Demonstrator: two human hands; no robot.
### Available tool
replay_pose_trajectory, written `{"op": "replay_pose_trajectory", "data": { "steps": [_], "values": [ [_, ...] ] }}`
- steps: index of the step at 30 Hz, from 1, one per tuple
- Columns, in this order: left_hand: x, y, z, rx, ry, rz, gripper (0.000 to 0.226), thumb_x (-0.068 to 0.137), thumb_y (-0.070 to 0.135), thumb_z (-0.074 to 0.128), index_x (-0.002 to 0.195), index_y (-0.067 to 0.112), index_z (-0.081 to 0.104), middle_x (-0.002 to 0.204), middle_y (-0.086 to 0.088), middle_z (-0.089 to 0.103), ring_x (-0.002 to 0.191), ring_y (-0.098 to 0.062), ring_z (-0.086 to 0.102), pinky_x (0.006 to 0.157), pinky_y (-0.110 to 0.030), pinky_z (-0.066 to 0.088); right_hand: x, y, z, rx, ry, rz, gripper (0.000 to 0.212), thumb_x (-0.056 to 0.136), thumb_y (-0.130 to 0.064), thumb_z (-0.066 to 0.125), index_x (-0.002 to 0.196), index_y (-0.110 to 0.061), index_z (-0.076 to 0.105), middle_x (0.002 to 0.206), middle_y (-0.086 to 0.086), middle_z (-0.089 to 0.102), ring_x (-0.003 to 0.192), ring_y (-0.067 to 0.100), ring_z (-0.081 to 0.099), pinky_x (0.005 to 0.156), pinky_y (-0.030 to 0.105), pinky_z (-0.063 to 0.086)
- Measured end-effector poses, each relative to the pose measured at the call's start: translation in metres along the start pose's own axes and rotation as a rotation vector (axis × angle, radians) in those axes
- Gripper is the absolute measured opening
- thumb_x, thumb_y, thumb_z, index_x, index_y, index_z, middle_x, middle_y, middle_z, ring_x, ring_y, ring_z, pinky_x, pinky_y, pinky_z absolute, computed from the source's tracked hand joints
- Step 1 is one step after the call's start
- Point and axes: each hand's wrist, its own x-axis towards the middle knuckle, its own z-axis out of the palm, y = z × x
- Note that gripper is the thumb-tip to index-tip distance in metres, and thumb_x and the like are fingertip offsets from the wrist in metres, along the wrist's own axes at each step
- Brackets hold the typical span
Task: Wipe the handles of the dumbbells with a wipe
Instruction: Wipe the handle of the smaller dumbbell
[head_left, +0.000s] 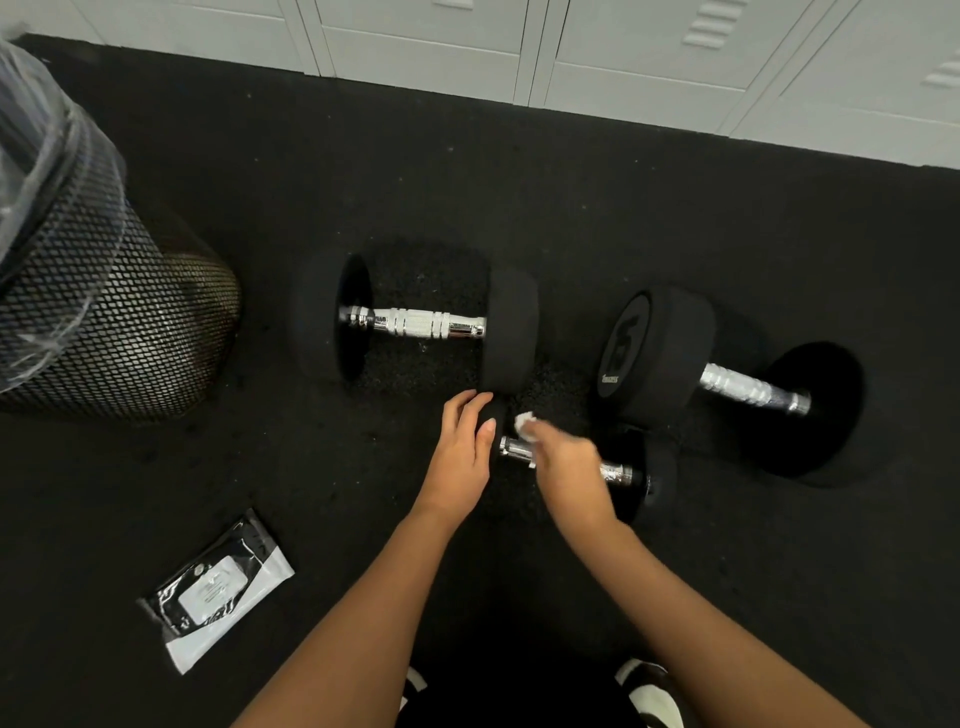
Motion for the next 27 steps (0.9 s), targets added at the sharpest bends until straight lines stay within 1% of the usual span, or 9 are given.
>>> {"op": "replay_pose_trajectory", "data": {
  "steps": [1, 3, 5, 7, 11, 16, 21, 25, 27],
  "values": [
    [0.0, 0.0, 0.0, -0.002, -0.001, 0.001, 0.039, 0.1, 0.024, 0.032, 0.138, 0.017, 0.038, 0.144, 0.003, 0.025, 0.12, 0.0, 0.035, 0.097, -0.013, 0.028, -0.004, 0.0, 0.01, -0.079, -0.037, -0.104, 0.03, 0.079, 0.005, 0.065, 0.105, -0.009, 0.065, 0.09, 0.01, 0.069, 0.083, 0.025, 0.069, 0.07, 0.037, 0.058],
    [0.0, -0.001, 0.0, -0.003, 0.003, 0.003, 0.038, 0.1, 0.023, 0.032, 0.138, 0.017, 0.038, 0.144, 0.002, 0.026, 0.119, 0.001, 0.034, 0.097, -0.013, 0.028, -0.013, 0.003, 0.023, -0.128, -0.046, -0.241, 0.045, 0.062, 0.012, 0.076, 0.101, -0.008, 0.068, 0.1, 0.009, 0.071, 0.098, 0.025, 0.068, 0.072, 0.038, 0.059],
    [0.0, -0.002, 0.0, -0.004, 0.007, 0.009, 0.038, 0.1, 0.023, 0.032, 0.137, 0.017, 0.038, 0.144, 0.002, 0.026, 0.118, 0.002, 0.034, 0.097, -0.012, 0.028, -0.017, 0.012, 0.023, -0.154, -0.043, -0.329, 0.051, 0.056, 0.012, 0.08, 0.101, -0.007, 0.069, 0.108, 0.01, 0.07, 0.104, 0.024, 0.066, 0.075, 0.041, 0.058],
    [0.0, -0.001, 0.0, -0.005, 0.002, 0.01, 0.039, 0.1, 0.023, 0.032, 0.138, 0.017, 0.038, 0.144, 0.002, 0.026, 0.118, 0.002, 0.034, 0.097, -0.012, 0.028, -0.017, 0.024, 0.017, -0.175, -0.055, -0.384, 0.055, 0.054, 0.012, 0.081, 0.104, -0.007, 0.069, 0.111, 0.011, 0.069, 0.103, 0.025, 0.066, 0.078, 0.042, 0.057],
    [0.001, -0.001, -0.001, -0.003, 0.0, 0.01, 0.038, 0.1, 0.023, 0.032, 0.138, 0.017, 0.038, 0.144, 0.001, 0.026, 0.117, 0.002, 0.034, 0.096, -0.012, 0.028, -0.011, 0.016, 0.014, -0.223, -0.02, -0.343, 0.056, 0.041, 0.01, 0.087, 0.093, -0.007, 0.073, 0.102, 0.01, 0.072, 0.096, 0.023, 0.069, 0.078, 0.035, 0.056],
    [0.001, 0.0, -0.002, -0.006, -0.01, 0.009, 0.039, 0.1, 0.023, 0.032, 0.138, 0.016, 0.038, 0.144, 0.001, 0.025, 0.117, 0.001, 0.034, 0.096, -0.013, 0.029, -0.02, 0.021, 0.01, -0.241, -0.064, -0.47, 0.052, 0.043, 0.007, 0.087, 0.091, -0.009, 0.074, 0.104, 0.007, 0.072, 0.1, 0.02, 0.067, 0.085, 0.032, 0.051],
    [0.002, 0.0, -0.001, 0.007, -0.007, 0.011, 0.039, 0.1, 0.022, 0.032, 0.138, 0.015, 0.038, 0.144, 0.0, 0.025, 0.115, 0.003, 0.034, 0.093, -0.007, 0.027, -0.012, 0.017, 0.013, -0.196, -0.027, -0.329, 0.052, 0.042, 0.012, 0.085, 0.088, -0.01, 0.075, 0.099, 0.005, 0.073, 0.094, 0.02, 0.07, 0.07, 0.033, 0.059],
    [0.002, 0.0, -0.002, 0.007, -0.017, 0.006, 0.039, 0.1, 0.023, 0.032, 0.138, 0.015, 0.037, 0.144, 0.0, 0.025, 0.116, 0.003, 0.033, 0.095, -0.011, 0.027, -0.016, 0.015, 0.011, -0.224, -0.085, -0.418, 0.05, 0.044, 0.01, 0.085, 0.089, -0.01, 0.074, 0.1, 0.006, 0.073, 0.096, 0.02, 0.069, 0.073, 0.032, 0.059],
    [0.002, 0.0, -0.002, 0.006, -0.019, 0.001, 0.039, 0.1, 0.023, 0.032, 0.138, 0.015, 0.037, 0.144, 0.001, 0.025, 0.116, 0.003, 0.034, 0.095, -0.011, 0.028, -0.016, 0.022, 0.008, -0.22, -0.086, -0.404, 0.053, 0.043, 0.012, 0.085, 0.09, -0.011, 0.074, 0.1, 0.004, 0.073, 0.096, 0.018, 0.069, 0.074, 0.03, 0.058]
  ]
}}
